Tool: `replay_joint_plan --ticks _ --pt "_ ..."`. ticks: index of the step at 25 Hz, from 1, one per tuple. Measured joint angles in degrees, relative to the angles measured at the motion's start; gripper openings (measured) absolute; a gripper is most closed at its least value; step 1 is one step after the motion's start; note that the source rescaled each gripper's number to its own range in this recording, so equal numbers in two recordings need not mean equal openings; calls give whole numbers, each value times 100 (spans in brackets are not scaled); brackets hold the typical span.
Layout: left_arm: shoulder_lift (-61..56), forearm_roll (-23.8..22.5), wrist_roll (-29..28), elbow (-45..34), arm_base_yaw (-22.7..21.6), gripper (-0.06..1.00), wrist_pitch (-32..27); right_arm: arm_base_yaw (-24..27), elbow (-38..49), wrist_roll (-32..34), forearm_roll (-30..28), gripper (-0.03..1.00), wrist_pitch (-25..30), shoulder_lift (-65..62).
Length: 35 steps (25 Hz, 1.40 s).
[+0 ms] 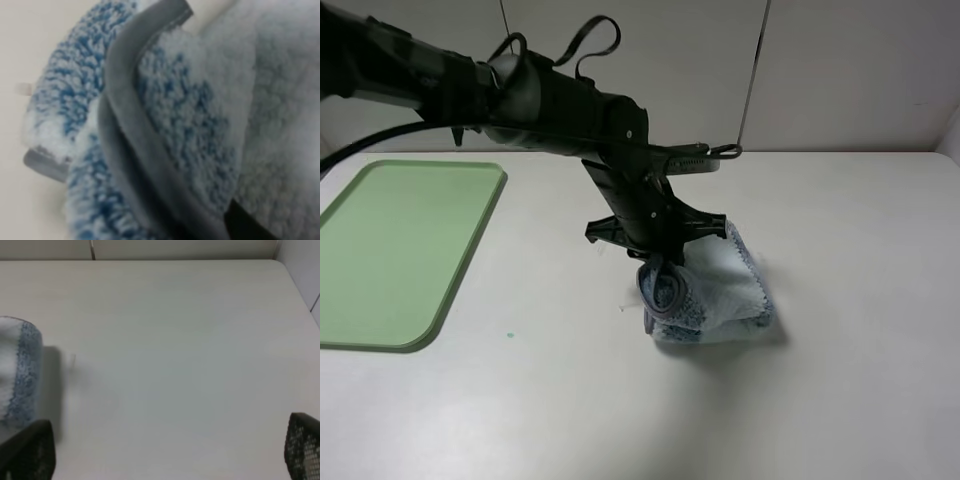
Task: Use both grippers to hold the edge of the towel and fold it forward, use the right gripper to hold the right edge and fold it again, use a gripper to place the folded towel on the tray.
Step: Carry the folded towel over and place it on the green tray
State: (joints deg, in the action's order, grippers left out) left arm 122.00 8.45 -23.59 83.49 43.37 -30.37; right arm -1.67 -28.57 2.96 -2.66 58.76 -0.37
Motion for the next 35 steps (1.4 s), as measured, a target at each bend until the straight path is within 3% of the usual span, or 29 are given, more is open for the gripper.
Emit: replay_joint_plan --ticks 6,14,22,35 --pt "-416 -231 564 -23 -403 19 -592 0 0 0 0 100 0 0" --pt "-1028 -256 1079 -758 -1182 19 -671 0 0 0 0 100 0 0" --pt "-1795 -293 1570 -1501 -2318 19 -705 0 0 0 0 100 0 0" --pt "-2026 -321 2506 -1571 -4179 19 -784 0 0 0 0 100 0 0"
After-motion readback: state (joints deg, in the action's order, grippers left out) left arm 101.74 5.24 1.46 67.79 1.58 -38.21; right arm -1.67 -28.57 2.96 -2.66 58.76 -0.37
